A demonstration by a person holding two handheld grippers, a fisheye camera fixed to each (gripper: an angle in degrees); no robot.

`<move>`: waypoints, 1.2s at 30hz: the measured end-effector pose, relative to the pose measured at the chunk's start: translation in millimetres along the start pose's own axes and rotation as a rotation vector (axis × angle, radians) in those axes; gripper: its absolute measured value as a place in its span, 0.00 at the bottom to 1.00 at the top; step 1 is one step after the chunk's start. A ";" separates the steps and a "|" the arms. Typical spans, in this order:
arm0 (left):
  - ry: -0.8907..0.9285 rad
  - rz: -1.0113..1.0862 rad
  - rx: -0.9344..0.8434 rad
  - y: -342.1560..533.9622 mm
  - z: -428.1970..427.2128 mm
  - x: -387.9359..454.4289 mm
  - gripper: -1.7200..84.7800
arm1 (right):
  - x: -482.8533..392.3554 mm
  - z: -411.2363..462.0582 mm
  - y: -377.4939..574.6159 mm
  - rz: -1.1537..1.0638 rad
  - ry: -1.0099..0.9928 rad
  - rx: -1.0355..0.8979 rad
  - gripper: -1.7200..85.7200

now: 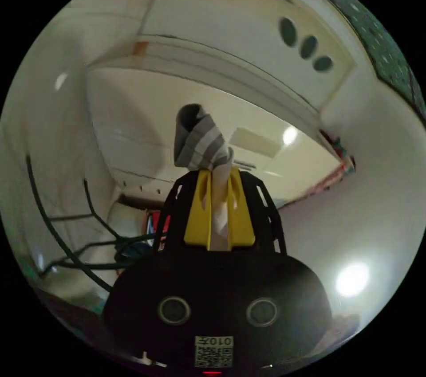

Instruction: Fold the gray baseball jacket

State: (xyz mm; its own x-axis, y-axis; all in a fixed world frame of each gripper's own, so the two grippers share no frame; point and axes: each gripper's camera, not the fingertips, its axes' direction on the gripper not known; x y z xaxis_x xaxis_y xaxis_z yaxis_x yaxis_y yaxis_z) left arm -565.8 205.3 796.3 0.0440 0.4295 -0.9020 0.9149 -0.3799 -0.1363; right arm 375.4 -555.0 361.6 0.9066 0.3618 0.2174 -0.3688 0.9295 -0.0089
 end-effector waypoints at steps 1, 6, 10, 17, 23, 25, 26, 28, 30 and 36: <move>0.026 0.067 -0.014 3.8 2.0 17.1 0.10 | -1.6 -5.8 -13.1 -0.020 0.027 -0.011 0.16; 0.233 0.575 -0.248 79.0 29.7 145.9 0.08 | -12.3 -28.9 -63.5 -0.103 0.138 0.001 0.19; 0.285 0.721 -0.429 137.7 53.9 179.4 0.07 | -28.5 -51.5 -90.7 -0.227 0.155 0.046 0.23; 0.234 0.841 -0.641 232.6 105.9 186.4 0.07 | -61.6 -60.6 -130.5 -0.424 0.117 -0.064 0.27; 0.167 0.830 -0.653 277.8 132.5 179.1 0.07 | -81.0 -79.0 -133.2 -0.534 0.021 -0.130 0.20; 0.146 0.838 -0.657 293.1 141.4 183.2 0.07 | -90.1 -88.9 -127.7 -0.549 0.013 -0.159 0.16; 0.140 0.852 -0.658 304.7 147.0 189.0 0.07 | -96.4 -100.8 -122.0 -0.539 0.050 -0.142 0.13; 0.112 0.876 -0.650 325.3 156.0 201.2 0.07 | -106.3 -125.8 -108.1 -0.556 0.048 -0.086 0.10; 0.043 0.934 -0.637 360.0 172.5 221.6 0.07 | -116.4 -151.4 -90.0 -0.570 0.060 -0.041 0.09; -0.113 1.039 -0.598 474.9 234.0 256.6 0.07 | -131.5 -241.4 -13.5 -0.508 0.072 0.135 0.08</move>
State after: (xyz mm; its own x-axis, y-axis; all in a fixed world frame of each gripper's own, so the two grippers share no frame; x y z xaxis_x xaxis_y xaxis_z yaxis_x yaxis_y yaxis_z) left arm -213.9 -56.6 404.2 0.8624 0.0577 -0.5029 0.5056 -0.0490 0.8614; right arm 310.7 -597.7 97.4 0.9879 -0.1235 0.0940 0.1019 0.9729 0.2073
